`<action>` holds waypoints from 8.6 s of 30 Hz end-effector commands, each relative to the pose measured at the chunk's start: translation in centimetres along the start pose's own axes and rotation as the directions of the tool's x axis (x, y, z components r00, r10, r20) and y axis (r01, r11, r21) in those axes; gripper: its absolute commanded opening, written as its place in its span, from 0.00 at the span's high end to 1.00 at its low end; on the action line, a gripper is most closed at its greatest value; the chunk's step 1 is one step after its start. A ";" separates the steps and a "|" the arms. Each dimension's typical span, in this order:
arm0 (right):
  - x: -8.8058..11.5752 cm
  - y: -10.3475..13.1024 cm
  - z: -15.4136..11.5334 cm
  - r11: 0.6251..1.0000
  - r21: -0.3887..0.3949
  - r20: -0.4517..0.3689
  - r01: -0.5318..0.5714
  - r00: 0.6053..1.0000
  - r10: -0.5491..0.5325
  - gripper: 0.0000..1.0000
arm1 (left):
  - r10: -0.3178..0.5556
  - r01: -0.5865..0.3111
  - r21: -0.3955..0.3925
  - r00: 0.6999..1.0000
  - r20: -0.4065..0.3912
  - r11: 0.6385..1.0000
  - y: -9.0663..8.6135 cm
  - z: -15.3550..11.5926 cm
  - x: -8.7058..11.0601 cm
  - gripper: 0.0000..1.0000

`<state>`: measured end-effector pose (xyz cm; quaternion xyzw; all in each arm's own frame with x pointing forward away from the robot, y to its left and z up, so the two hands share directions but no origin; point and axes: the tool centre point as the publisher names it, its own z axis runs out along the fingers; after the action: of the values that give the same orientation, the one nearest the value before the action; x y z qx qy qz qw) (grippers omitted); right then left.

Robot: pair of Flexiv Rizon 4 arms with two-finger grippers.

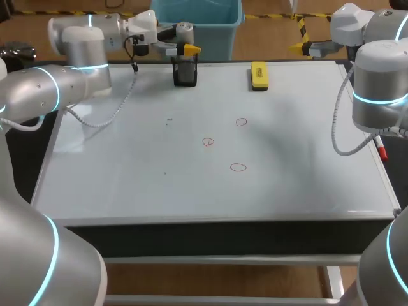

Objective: Pick up the inspection probe, press it on each red-marked spot on the whiteboard one by one, put down the probe, pick up the eraser, and wipe off all the red marks.

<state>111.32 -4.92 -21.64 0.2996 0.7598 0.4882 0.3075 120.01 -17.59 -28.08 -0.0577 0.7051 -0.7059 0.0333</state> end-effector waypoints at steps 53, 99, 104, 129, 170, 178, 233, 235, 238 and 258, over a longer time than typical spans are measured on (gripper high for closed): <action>0.0 0.0 0.0 1.000 0.001 -0.001 0.000 1.000 0.000 0.00 | 0.061 -0.068 0.088 0.995 0.073 0.994 -12.7 -5.1 5.5 1.00; 0.0 0.0 0.0 1.000 0.001 -0.001 0.000 1.000 0.000 0.00 | 0.056 -0.068 0.030 0.954 0.293 0.997 -3.8 -21.2 7.6 1.00; 0.0 0.0 0.0 1.000 0.001 -0.001 0.000 1.000 0.000 0.00 | 0.030 -0.028 -0.013 0.947 0.321 1.000 -3.3 -21.7 6.8 1.00; -0.8 -1.2 5.1 0.960 0.139 -0.450 0.245 0.879 -0.159 0.00 | 0.030 -0.028 -0.013 0.947 0.321 1.000 -3.3 -21.7 6.8 1.00; 1.7 -5.6 8.8 -0.129 -0.174 -0.722 0.976 -0.216 -0.657 0.00 | 0.030 -0.028 -0.013 0.947 0.321 1.000 -3.3 -21.7 6.8 1.00; 4.8 -5.8 8.8 -0.185 -0.359 -0.617 0.915 -0.381 -0.689 0.00 | 0.030 -0.028 -0.013 0.947 0.321 1.000 -3.3 -21.7 6.8 1.00; 7.9 -8.2 14.6 -0.073 -0.690 -0.589 0.720 -0.617 -0.521 0.00 | 0.030 -0.028 -0.013 0.947 0.321 1.000 -3.3 -21.7 6.8 1.00; 8.1 -8.9 15.2 -0.098 -0.724 -0.563 0.683 -0.667 -0.487 0.00 | 0.030 -0.028 -0.013 0.947 0.321 1.000 -3.3 -21.7 6.8 1.00; 8.3 -9.7 15.9 -0.116 -0.763 -0.531 0.635 -0.719 -0.448 0.00 | 0.030 -0.028 -0.013 0.947 0.321 1.000 -3.3 -21.7 6.8 1.00; 7.8 -13.8 17.1 -0.070 -0.787 -0.546 0.613 -0.746 -0.381 0.00 | 0.030 -0.028 -0.013 0.947 0.321 1.000 -3.3 -21.7 6.8 1.00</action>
<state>116.78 5.76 -41.26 -0.7050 0.7080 0.0399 -0.0096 110.59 3.01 -24.65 -0.1615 0.6944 -0.6834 0.1572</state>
